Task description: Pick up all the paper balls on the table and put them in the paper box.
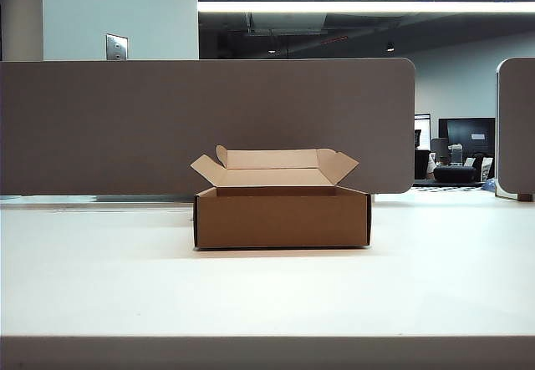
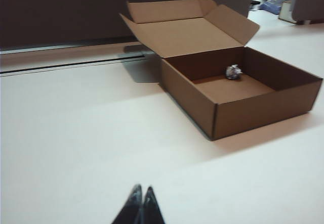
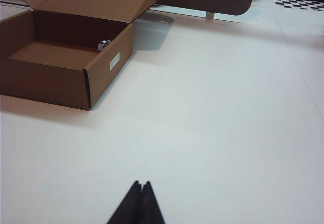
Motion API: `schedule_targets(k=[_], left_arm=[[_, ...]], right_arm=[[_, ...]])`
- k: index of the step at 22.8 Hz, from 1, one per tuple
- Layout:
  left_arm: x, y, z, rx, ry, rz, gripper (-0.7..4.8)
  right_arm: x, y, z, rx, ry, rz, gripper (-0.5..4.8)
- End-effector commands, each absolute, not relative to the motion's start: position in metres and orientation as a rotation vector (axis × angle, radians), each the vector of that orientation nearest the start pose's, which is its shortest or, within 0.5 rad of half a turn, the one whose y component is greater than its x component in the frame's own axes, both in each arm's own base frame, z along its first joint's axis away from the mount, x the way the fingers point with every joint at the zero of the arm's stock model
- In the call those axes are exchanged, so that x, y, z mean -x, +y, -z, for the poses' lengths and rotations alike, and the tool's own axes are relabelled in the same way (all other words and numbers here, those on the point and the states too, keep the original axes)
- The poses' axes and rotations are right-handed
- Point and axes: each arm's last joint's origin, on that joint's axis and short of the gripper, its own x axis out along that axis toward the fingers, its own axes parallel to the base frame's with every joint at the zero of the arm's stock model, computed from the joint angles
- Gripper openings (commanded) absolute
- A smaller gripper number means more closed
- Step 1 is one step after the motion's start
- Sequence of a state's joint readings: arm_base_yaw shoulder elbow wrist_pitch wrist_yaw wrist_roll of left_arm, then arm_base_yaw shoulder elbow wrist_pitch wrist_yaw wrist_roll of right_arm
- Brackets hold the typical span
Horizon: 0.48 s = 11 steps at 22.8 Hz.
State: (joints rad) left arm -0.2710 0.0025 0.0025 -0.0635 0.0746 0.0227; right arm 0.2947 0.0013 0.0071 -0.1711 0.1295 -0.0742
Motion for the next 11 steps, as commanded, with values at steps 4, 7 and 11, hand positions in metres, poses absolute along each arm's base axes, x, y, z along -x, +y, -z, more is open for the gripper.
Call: schedule_targets(k=[4,7,11], left_arm=[[-0.0947,-0.0224,-0.1604,-0.03,0.045,0.284,-0.05],[-0.0949,-0.0213,-0.1596,-0.026,0.054,0.268,-0.04],[-0.0949,-0.0213,-0.1587,-0.027,0.063,0.268,-0.04]], right_arm=[[-0.0931,0.0243,-0.1494,0.103,0.141,-0.17,-0.05],[-0.0931,0.0243,-0.1494,0.103,0.141,-0.17,-0.05],[-0.0931,0.0244,-0.1494,0.103,0.141,-0.17,-0.05]])
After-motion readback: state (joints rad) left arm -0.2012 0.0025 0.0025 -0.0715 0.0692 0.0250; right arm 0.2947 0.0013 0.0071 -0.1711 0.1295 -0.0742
